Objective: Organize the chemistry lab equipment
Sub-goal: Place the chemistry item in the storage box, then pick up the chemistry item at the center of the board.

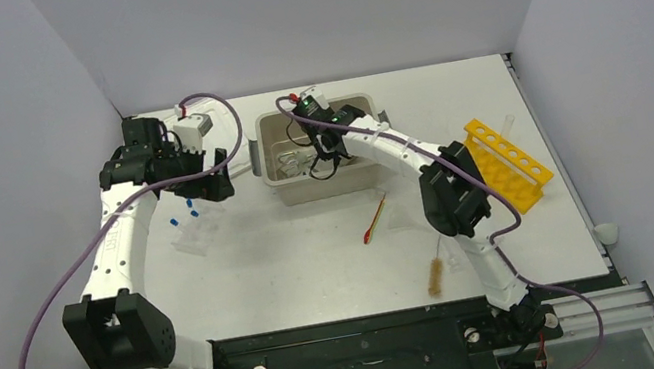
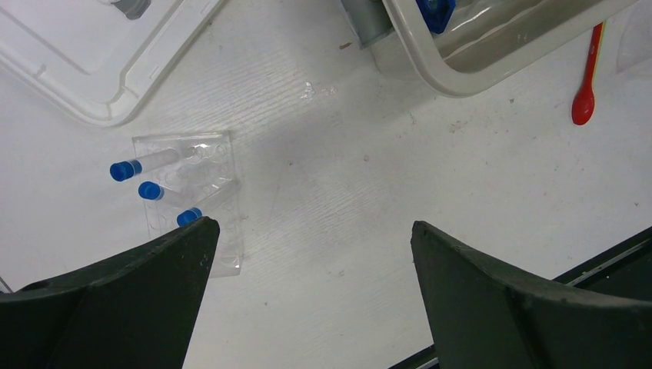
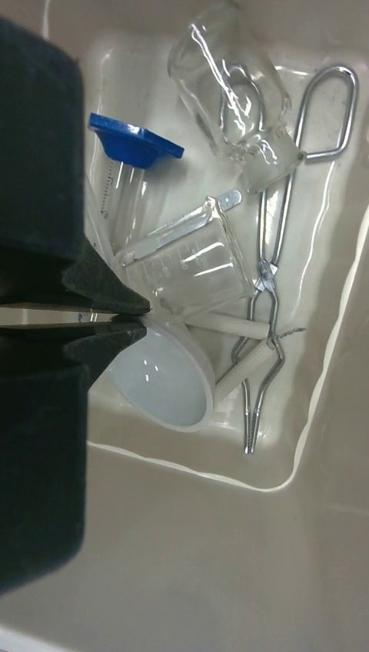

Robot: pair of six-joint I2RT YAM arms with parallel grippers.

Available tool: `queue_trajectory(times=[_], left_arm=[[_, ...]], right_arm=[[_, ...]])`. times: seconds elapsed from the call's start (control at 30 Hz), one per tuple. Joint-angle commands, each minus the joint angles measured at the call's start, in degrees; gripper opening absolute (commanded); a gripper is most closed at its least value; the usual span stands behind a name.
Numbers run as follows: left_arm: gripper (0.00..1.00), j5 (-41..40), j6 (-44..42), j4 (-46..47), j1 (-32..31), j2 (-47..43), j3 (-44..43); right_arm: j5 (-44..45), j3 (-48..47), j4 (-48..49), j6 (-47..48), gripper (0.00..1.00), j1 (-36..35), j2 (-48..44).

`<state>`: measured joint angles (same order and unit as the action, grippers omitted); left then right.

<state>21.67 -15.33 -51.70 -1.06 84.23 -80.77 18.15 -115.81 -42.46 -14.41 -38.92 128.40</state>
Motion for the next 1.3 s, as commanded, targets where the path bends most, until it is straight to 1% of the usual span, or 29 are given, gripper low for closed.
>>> queue_trajectory(times=[0.0,0.17,0.23,0.27,0.4,0.5,0.53,0.57,0.67,0.77,0.8,0.97,1.0,1.03,1.07,1.1,1.13,1.17,1.2,1.23,1.27], left_arm=[[0.97,1.09,-0.69,0.28,0.27,-1.13,-1.75],[0.97,0.56,-1.19,0.29,0.27,-1.90,-0.97],[0.97,0.43,-1.47,0.21,0.27,-2.16,-0.80],[0.97,0.41,-1.55,0.20,0.23,-2.24,-0.80],[0.96,0.41,-1.63,0.20,0.27,-2.66,-0.70],[0.96,0.32,-1.70,0.07,0.27,-2.89,-0.62],[0.96,0.31,-1.71,0.05,0.27,-2.95,-0.62],[0.97,0.19,-1.72,-0.04,0.27,-3.15,-0.61],[0.97,-0.12,-1.88,-0.19,0.40,-3.74,-0.59],[0.96,-0.29,-2.04,-0.45,0.49,-4.12,-0.93],[0.96,-0.31,-2.06,-0.69,0.56,-4.26,-1.13],[0.97,-0.29,-2.10,-0.70,0.75,-5.03,-0.96],[0.97,-0.26,-2.08,-0.69,0.77,-5.14,-0.83],[0.97,-0.25,-2.07,-0.64,0.75,-5.18,-0.77],[0.97,-0.23,-2.07,-0.60,0.77,-5.29,-0.76],[0.97,-0.18,-2.07,-0.60,0.75,-5.38,-0.69],[0.97,-0.17,-2.07,-0.59,0.77,-5.52,-0.68],[0.97,-0.15,-2.07,-0.55,0.79,-5.55,-0.69],[0.97,-0.10,-2.07,-0.57,0.79,-5.56,-0.79],[0.97,-0.07,-2.03,-0.59,0.80,-5.47,-0.83],[0.97,0.10,-1.99,-0.59,0.80,-5.43,-0.91]], right_arm=[[0.56,-1.78,1.90,-1.86,0.00,1.56,0.23],[-1.53,-3.11,0.82,-2.73,0.01,3.11,3.79],[-2.09,-3.40,0.46,-2.82,0.08,3.22,4.57],[-2.25,-3.36,0.41,-2.81,0.14,3.23,4.78],[-3.24,-3.25,0.34,-2.84,0.27,3.25,4.65],[-3.83,-3.90,0.20,-2.90,0.34,3.31,4.25],[-4.07,-4.21,-0.21,-2.90,0.38,3.27,3.79],[-4.17,-4.72,-0.41,-2.90,0.41,3.21,3.40],[-3.53,-4.82,-0.18,-2.63,0.51,2.51,-1.24],[-2.11,-3.54,0.35,-2.39,0.59,1.61,-9.11],[-1.44,-2.84,0.77,-2.34,0.59,1.45,-10.92],[1.23,9.76,4.58,-2.95,0.64,0.02,-26.95],[1.56,14.19,4.93,-3.10,0.65,-0.17,-28.85],[1.98,16.57,6.03,-3.67,0.65,-0.63,-32.54],[2.02,21.63,6.71,-4.03,0.65,-0.81,-34.28],[2.18,24.16,7.88,-4.77,0.65,-1.27,-37.68],[2.26,29.33,8.51,-5.61,0.65,-1.57,-39.09],[2.37,31.74,9.95,-6.06,0.65,-2.03,-41.96],[2.39,37.03,10.91,-6.74,0.65,-2.30,-43.39],[2.19,39.81,13.10,-7.02,0.65,-2.79,-45.71],[1.99,44.71,14.11,-7.47,0.65,-3.02,-46.62]])
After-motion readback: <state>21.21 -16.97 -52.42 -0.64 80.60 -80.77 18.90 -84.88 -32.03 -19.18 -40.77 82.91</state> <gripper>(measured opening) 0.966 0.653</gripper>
